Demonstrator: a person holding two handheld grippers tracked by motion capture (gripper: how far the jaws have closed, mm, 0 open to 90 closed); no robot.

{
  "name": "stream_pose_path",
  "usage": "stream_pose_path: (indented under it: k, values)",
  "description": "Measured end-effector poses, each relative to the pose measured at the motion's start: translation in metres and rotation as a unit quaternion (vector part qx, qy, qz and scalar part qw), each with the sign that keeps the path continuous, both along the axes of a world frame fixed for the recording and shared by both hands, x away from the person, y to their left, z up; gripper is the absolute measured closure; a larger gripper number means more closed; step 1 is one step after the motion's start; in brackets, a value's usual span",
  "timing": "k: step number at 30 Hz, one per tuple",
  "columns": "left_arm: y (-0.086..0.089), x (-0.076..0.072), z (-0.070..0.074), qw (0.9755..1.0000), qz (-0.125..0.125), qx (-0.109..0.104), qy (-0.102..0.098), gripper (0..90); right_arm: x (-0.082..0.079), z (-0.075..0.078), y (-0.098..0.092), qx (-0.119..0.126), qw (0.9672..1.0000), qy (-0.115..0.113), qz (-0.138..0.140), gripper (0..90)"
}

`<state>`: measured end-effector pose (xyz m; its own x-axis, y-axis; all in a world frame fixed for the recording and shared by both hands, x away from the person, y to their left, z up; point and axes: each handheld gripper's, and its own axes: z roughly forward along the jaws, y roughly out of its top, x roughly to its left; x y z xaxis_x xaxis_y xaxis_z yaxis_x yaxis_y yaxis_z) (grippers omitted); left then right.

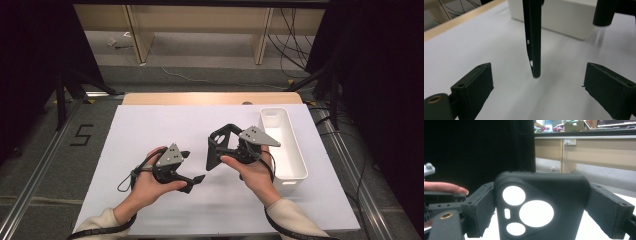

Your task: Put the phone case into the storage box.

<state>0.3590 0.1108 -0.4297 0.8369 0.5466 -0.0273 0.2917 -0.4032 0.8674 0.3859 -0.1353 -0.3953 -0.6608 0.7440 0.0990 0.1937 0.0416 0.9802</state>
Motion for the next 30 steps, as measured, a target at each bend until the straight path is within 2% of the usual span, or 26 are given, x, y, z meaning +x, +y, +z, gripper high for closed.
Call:
stream_pose_path:
  k: [5,9,15,24,30]
  values:
    - [0.009,-0.001,-0.003,0.9998,0.001,0.019,0.002,11.5,0.0,0.001,-0.001,0.0,1.0,-0.003,-0.002,14.8]
    - [0.015,-0.002,-0.005,0.9997,0.002,0.022,0.006,12.6,0.0,0.002,-0.003,0.001,1.0,-0.002,-0.003,14.8]
    - [0.026,-0.004,-0.007,0.9993,0.013,0.034,0.0,12.8,0.0,0.001,-0.003,-0.001,1.0,-0.002,-0.001,14.8]
    - [0.038,-0.006,-0.009,0.9991,0.031,0.028,-0.003,12.9,0.0,0.002,-0.004,-0.002,1.0,-0.004,-0.004,14.8]
    - [0.038,-0.006,-0.01,0.9992,0.032,0.026,-0.005,12.9,0.0,0.002,-0.005,-0.001,1.0,-0.004,-0.006,14.8]
